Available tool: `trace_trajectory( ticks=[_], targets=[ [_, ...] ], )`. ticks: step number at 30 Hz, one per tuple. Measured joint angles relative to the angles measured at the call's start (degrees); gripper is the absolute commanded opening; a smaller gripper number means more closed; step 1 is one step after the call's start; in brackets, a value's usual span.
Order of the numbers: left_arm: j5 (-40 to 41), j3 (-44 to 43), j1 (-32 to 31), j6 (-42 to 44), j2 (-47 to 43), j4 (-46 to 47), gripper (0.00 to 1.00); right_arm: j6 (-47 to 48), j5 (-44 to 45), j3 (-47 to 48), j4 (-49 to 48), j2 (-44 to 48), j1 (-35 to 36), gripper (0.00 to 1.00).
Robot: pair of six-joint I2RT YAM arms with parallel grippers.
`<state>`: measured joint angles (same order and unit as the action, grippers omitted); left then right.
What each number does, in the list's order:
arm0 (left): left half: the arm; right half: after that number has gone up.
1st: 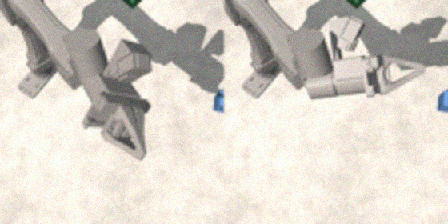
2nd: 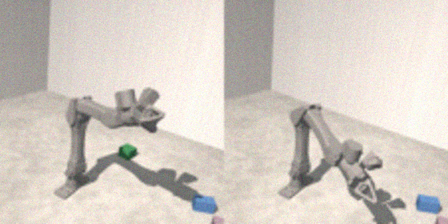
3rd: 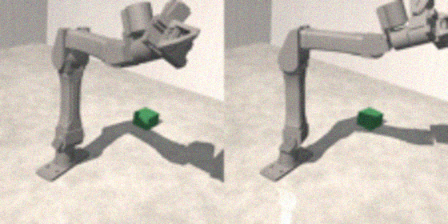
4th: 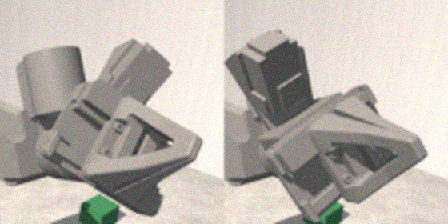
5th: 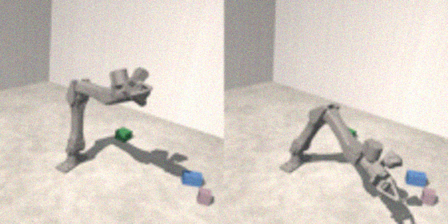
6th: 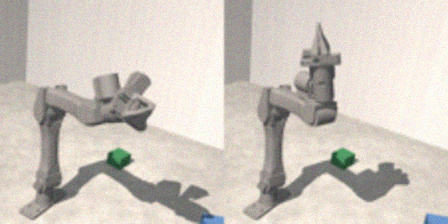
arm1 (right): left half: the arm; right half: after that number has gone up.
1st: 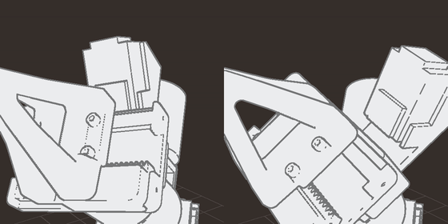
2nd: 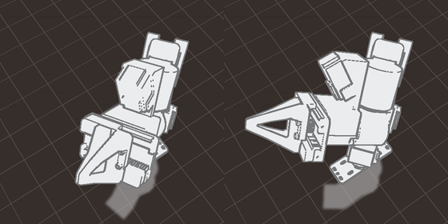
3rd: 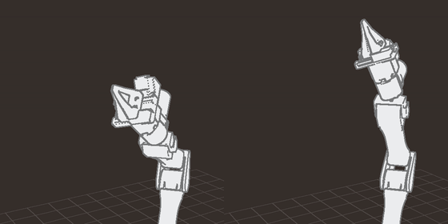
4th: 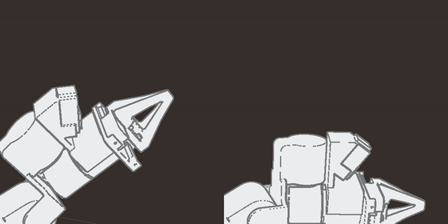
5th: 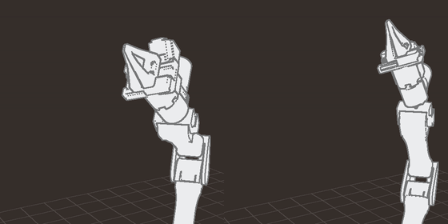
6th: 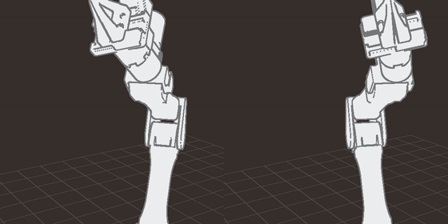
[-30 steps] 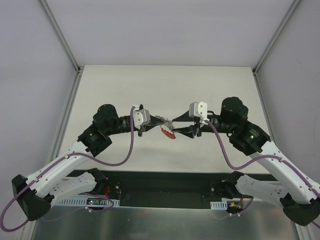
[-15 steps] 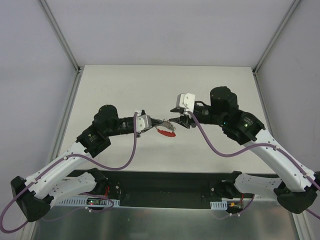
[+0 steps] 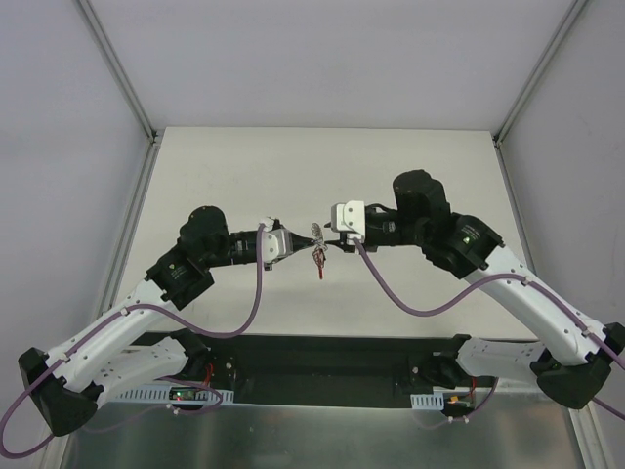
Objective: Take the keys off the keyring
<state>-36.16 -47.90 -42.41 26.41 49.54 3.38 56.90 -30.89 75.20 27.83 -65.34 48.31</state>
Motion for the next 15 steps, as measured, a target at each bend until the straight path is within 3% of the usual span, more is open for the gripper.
trace_trajectory(
  ticks=[13,15],
  targets=[
    [-1.2,0.0,0.0,0.0,-0.1,0.0,0.0,3.3,1.3,0.0,0.3,-2.4,2.8,0.27],
    [-1.2,0.0,0.0,0.0,-0.1,-0.1,0.0,3.8,1.7,0.0,0.3,-2.8,3.3,0.21]
  ],
)
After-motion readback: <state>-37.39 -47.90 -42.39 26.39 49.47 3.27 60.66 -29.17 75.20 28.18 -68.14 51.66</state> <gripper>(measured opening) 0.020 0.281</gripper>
